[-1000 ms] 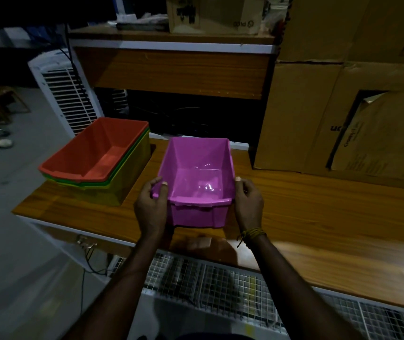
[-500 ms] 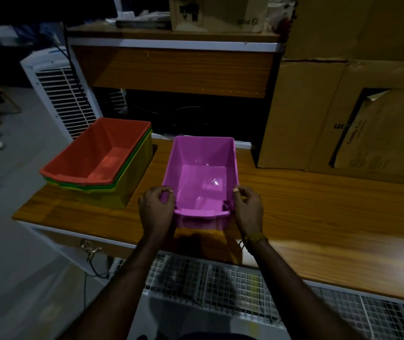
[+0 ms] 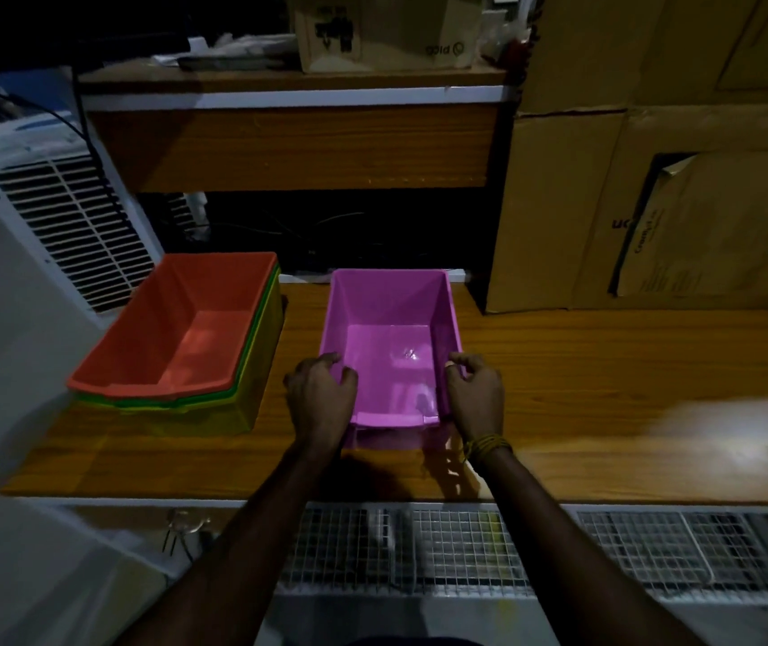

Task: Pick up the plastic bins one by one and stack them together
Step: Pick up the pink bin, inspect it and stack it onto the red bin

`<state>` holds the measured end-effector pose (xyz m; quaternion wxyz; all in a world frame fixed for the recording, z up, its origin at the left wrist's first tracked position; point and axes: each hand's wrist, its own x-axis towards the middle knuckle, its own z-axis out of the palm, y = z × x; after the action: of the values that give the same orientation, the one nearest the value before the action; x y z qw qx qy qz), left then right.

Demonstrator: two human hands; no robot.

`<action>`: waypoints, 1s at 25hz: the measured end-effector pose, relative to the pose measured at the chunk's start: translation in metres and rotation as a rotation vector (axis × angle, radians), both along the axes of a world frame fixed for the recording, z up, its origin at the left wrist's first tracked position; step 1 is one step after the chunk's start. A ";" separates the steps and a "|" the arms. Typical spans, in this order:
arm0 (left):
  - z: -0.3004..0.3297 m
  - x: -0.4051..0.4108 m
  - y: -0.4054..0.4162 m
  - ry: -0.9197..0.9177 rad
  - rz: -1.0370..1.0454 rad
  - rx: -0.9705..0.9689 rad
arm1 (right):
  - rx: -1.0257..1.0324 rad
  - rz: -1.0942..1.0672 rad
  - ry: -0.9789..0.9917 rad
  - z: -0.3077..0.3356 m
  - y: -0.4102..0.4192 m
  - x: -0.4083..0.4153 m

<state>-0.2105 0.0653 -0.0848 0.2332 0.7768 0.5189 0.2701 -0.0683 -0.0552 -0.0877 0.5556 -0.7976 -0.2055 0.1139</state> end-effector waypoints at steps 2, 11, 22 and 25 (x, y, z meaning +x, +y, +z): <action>0.000 -0.005 0.005 0.050 -0.019 0.008 | -0.046 -0.032 -0.025 -0.005 0.009 -0.013; 0.006 -0.035 0.026 0.013 -0.120 0.003 | -0.164 -0.218 -0.175 0.008 0.030 -0.065; 0.109 -0.083 0.073 -0.222 -0.161 0.244 | -0.112 -0.282 -0.530 0.107 0.065 -0.135; 0.137 -0.103 0.090 -0.280 -0.134 0.293 | 0.015 -0.271 -0.527 0.138 0.080 -0.155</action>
<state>-0.3137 0.1550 0.0522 0.2051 0.7900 0.3837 0.4320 -0.2235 0.0247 0.0507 0.4989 -0.8159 -0.2349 -0.1739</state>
